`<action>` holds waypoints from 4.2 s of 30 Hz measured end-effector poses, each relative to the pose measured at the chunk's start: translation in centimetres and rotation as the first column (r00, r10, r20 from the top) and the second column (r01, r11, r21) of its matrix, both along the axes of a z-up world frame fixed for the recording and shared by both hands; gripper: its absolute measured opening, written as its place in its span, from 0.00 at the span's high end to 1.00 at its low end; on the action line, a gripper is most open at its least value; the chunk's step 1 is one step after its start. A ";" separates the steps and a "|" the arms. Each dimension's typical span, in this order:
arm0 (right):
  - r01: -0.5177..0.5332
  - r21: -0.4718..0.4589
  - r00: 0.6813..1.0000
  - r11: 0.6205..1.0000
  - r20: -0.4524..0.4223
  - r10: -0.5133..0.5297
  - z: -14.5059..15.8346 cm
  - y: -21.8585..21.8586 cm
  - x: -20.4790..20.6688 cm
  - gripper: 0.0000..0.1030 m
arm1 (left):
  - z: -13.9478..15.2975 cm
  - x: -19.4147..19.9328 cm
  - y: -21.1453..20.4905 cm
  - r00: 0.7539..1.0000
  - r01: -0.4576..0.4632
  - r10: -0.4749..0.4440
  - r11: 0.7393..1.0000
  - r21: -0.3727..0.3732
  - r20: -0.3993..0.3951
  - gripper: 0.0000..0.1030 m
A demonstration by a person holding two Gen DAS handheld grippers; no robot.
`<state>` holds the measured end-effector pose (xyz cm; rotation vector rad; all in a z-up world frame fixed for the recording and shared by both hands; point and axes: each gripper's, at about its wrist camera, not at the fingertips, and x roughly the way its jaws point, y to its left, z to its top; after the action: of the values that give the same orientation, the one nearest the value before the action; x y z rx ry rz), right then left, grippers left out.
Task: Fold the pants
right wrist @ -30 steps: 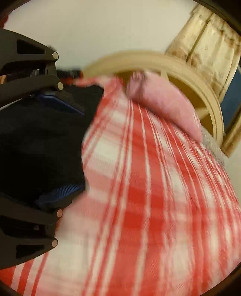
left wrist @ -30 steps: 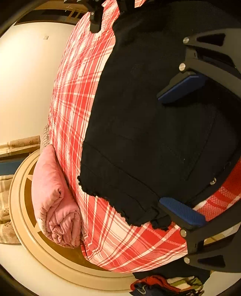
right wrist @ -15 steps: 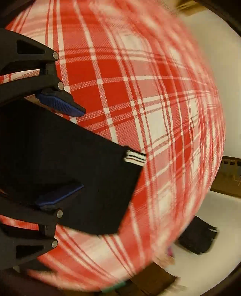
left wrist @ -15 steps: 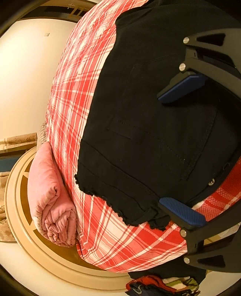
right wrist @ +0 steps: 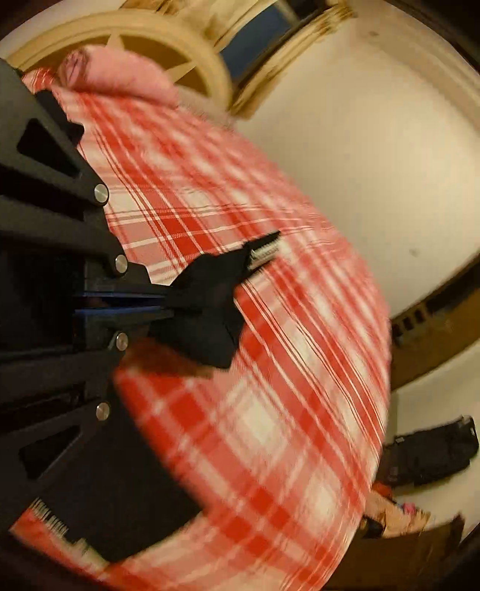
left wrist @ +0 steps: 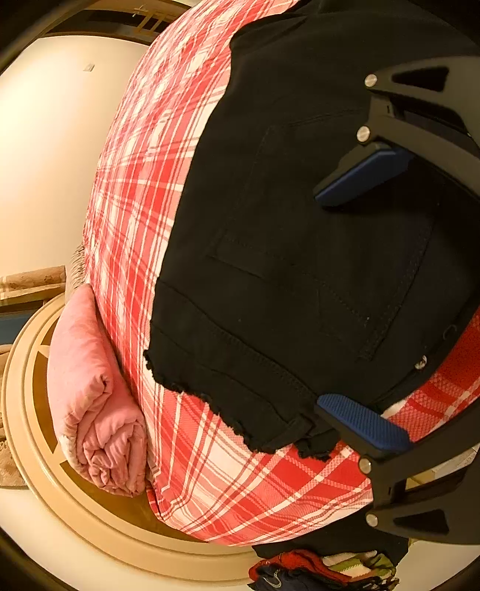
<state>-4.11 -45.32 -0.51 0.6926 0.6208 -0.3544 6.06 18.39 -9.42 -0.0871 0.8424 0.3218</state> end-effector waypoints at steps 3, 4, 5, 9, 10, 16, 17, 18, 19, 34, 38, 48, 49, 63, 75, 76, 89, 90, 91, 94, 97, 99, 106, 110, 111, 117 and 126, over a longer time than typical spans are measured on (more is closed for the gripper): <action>0.067 0.021 0.998 0.998 0.008 -0.067 -1.1 -1.1 -5.0 0.97 | 0.0 0.2 0.0 1.000 -0.001 0.001 1.000 -0.004 -0.008 0.00; 0.085 0.026 0.996 0.996 -0.012 -0.085 -2.0 -1.3 -6.1 0.97 | 0.0 0.2 0.1 1.000 -0.001 0.001 1.000 -0.004 -0.009 0.00; 0.101 0.039 0.994 0.994 -0.033 -0.100 -3.2 -1.7 -6.9 0.97 | 0.0 0.2 0.0 1.000 0.000 0.000 1.000 -0.004 -0.010 0.00; 0.135 0.160 0.989 0.978 -0.086 -0.123 -7.7 -2.2 -10.3 0.96 | 0.1 0.5 0.0 1.000 0.008 -0.008 1.000 0.001 -0.016 0.00; 0.144 0.162 0.987 0.976 -0.100 -0.129 -8.4 -2.2 -10.6 0.99 | 0.2 0.6 0.0 1.000 0.014 -0.014 1.000 0.004 -0.018 0.00; 0.131 0.100 0.965 0.986 -0.242 -0.104 -7.3 -2.5 -9.7 0.83 | 0.4 1.0 -0.4 0.999 0.038 -0.037 0.999 0.034 -0.028 0.00; 0.134 0.056 0.956 0.989 -0.271 -0.114 -6.3 -2.7 -10.1 0.82 | 0.5 1.0 -0.4 0.999 0.038 -0.037 0.999 0.034 -0.036 0.00; 0.148 0.017 0.950 0.989 -0.282 -0.138 -5.7 -3.1 -10.6 0.78 | 0.6 1.1 -0.4 0.998 0.039 -0.037 0.999 0.033 -0.043 0.00; 0.170 -0.033 0.943 0.985 -0.284 -0.172 -4.8 -3.5 -11.1 0.70 | 0.9 1.0 -0.5 0.998 0.037 -0.036 0.999 0.038 -0.049 0.00; -0.329 -0.293 0.937 0.898 -0.217 0.273 -3.0 8.1 1.9 0.49 | 6.1 -0.2 -17.1 0.904 0.413 -0.418 0.908 0.075 0.091 0.00; -0.459 -0.330 0.886 0.825 -0.240 0.396 -4.9 14.0 5.3 0.49 | 4.5 -2.2 -21.7 0.841 0.531 -0.537 0.843 0.087 0.063 0.00; -0.403 -0.351 0.904 0.845 -0.298 0.308 -8.9 14.3 9.4 0.49 | 1.1 -3.7 -22.0 0.798 0.602 -0.602 0.797 0.052 -0.020 0.00; -0.404 -0.356 0.903 0.843 -0.302 0.305 -8.9 14.4 9.5 0.48 | 1.1 -3.6 -21.8 0.801 0.599 -0.599 0.800 0.031 -0.020 0.00; -0.023 -0.328 0.987 0.945 -0.158 -0.031 -1.3 -3.9 -4.4 0.24 | 4.9 -3.8 -19.2 0.834 0.548 -0.545 0.836 -0.018 0.081 0.00; -0.046 -0.168 0.940 0.985 -0.341 -0.014 -6.8 -10.4 -5.2 0.22 | 6.2 -2.9 -18.4 0.877 0.478 -0.471 0.875 -0.079 0.094 0.00; -0.075 -0.189 0.919 0.979 -0.394 -0.005 -7.2 -9.8 -4.7 0.23 | 6.1 -2.9 -18.5 0.877 0.479 -0.472 0.875 -0.075 0.090 0.00; -0.207 -0.149 0.898 0.967 -0.421 0.128 -6.7 -7.1 -5.5 0.89 | 6.2 -3.2 -17.8 0.876 0.481 -0.473 0.872 -0.090 0.095 0.00; -0.190 -0.134 0.914 0.973 -0.386 0.125 -5.8 -6.9 -5.9 0.90 | 6.3 -3.2 -17.6 0.879 0.476 -0.467 0.874 -0.097 0.098 0.00; -0.189 -0.114 0.929 0.975 -0.343 0.140 -4.9 -6.7 -6.1 0.90 | 6.3 -3.2 -17.3 0.880 0.472 -0.463 0.876 -0.102 0.100 0.00; -0.252 -0.106 0.948 0.962 -0.229 0.223 -1.1 -3.2 -5.8 0.90 | 6.6 -3.2 -16.6 0.886 0.460 -0.449 0.883 -0.099 0.113 0.00; -0.356 -0.124 0.928 0.926 -0.161 0.336 1.9 1.5 -4.4 0.90 | 6.8 -3.0 -15.7 0.896 0.440 -0.427 0.893 -0.098 0.124 0.00; -0.436 -0.117 0.899 0.892 -0.114 0.424 3.2 5.4 -2.8 0.90 | 6.8 -2.8 -15.1 0.902 0.426 -0.412 0.897 -0.114 0.130 0.00; -0.649 -0.100 0.761 0.754 -0.081 0.644 1.0 18.7 3.5 0.90 | 6.7 -2.8 -13.5 0.911 0.406 -0.390 0.906 -0.118 0.138 0.00; -0.740 -0.105 0.673 0.665 -0.131 0.728 -2.8 26.0 6.2 0.90 | 6.6 -2.7 -12.2 0.918 0.386 -0.370 0.915 -0.115 0.139 0.00; -0.767 -0.123 0.642 0.630 -0.156 0.751 -4.0 28.5 6.8 0.90 | 6.5 -2.6 -11.8 0.922 0.378 -0.363 0.919 -0.109 0.138 0.00; -0.806 -0.204 0.592 0.556 -0.245 0.768 -9.1 35.0 7.7 0.84 | 6.1 -2.4 -9.4 0.938 0.336 -0.322 0.936 -0.105 0.131 0.00; -0.805 -0.086 0.590 0.587 -0.011 0.807 -7.1 30.9 6.6 0.43 | 5.1 -1.7 -8.8 0.941 0.334 -0.322 0.932 -0.139 0.104 0.00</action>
<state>2.47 -14.46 -7.60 0.2664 0.8254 0.4985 4.33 9.63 -4.31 -0.1007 0.7867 -0.0626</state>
